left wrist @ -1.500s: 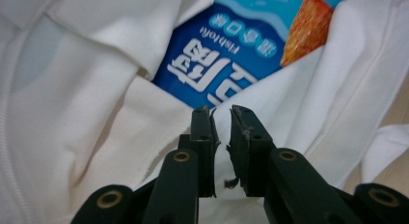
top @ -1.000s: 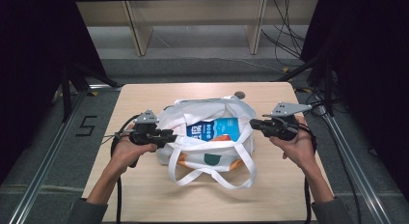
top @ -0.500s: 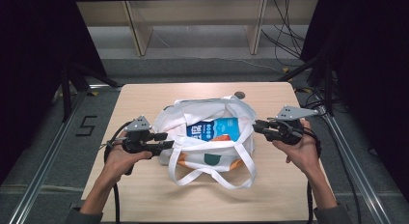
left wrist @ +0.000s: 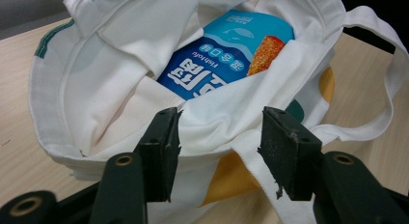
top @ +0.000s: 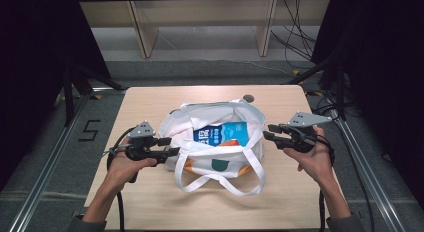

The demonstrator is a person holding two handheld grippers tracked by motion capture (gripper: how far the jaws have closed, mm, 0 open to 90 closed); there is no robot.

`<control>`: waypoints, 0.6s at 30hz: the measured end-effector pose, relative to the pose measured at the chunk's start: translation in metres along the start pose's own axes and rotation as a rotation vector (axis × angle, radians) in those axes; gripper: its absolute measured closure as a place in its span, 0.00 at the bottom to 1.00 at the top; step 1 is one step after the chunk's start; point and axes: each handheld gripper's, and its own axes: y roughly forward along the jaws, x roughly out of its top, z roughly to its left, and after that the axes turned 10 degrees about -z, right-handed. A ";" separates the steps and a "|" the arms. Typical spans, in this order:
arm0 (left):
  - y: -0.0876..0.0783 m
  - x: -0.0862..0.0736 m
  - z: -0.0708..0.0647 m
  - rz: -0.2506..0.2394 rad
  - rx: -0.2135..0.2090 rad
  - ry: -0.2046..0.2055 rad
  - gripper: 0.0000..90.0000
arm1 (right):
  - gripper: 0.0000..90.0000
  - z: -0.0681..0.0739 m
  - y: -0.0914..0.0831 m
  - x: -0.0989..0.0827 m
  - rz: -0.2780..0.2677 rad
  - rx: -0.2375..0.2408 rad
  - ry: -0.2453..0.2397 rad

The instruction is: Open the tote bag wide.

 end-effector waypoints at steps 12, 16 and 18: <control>-0.006 -0.001 -0.007 -0.010 0.001 -0.004 0.40 | 0.57 0.001 -0.008 -0.006 -0.014 -0.026 0.022; -0.009 -0.003 -0.009 -0.006 0.009 -0.002 0.37 | 0.53 0.000 -0.012 -0.009 -0.002 -0.046 0.023; -0.010 -0.004 -0.010 -0.006 0.011 0.004 0.36 | 0.50 0.001 -0.014 -0.011 -0.002 -0.053 0.042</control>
